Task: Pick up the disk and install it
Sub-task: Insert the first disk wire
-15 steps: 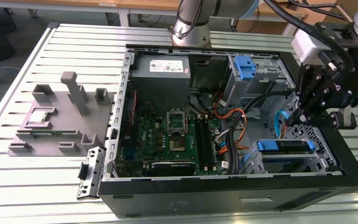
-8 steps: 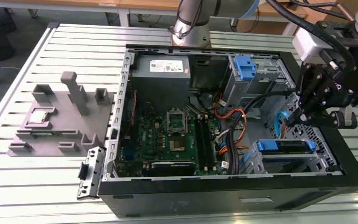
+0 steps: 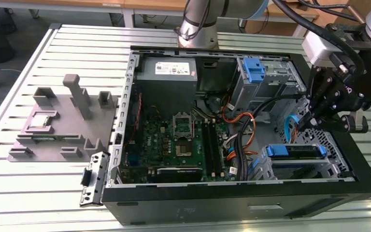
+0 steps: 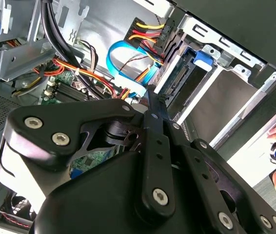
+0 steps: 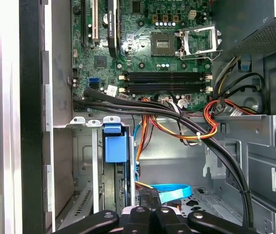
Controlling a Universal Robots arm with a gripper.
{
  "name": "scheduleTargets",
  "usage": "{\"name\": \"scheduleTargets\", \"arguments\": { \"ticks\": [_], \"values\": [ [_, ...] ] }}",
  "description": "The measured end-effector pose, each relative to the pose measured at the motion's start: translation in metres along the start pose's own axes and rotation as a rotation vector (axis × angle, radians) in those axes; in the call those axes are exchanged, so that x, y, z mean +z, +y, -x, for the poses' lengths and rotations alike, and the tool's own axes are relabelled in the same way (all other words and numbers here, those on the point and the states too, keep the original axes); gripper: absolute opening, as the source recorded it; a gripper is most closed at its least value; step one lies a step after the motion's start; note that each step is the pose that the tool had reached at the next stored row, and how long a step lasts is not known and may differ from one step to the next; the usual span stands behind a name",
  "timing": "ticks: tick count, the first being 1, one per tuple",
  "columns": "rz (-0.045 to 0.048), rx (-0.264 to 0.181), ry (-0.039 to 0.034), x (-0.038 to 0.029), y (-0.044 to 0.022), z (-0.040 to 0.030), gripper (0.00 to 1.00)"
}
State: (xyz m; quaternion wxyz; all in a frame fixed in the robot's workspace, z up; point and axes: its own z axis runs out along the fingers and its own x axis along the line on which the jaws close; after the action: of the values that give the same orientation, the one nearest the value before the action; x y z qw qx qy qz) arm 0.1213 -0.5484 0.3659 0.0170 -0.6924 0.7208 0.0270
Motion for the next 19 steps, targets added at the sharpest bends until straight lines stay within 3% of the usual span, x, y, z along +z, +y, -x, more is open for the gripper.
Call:
{"name": "scheduleTargets", "arguments": {
  "ticks": [6, 10, 12, 16, 19],
  "values": [
    [0.0000, 0.000, 0.0000, 0.0000, -0.0003, 0.0001, 0.11],
    [0.0000, 0.000, 0.0001, 0.0000, -0.0004, 0.0001, 0.23],
    [0.0000, 0.000, 0.0000, 0.0000, -0.0005, 0.0001, 0.36],
    [0.0000, 0.000, 0.0001, -0.0006, -0.0005, 0.0002, 0.36],
    [0.0000, 0.000, 0.0000, -0.0066, -0.0004, 0.0006, 0.36]
  ]
}}
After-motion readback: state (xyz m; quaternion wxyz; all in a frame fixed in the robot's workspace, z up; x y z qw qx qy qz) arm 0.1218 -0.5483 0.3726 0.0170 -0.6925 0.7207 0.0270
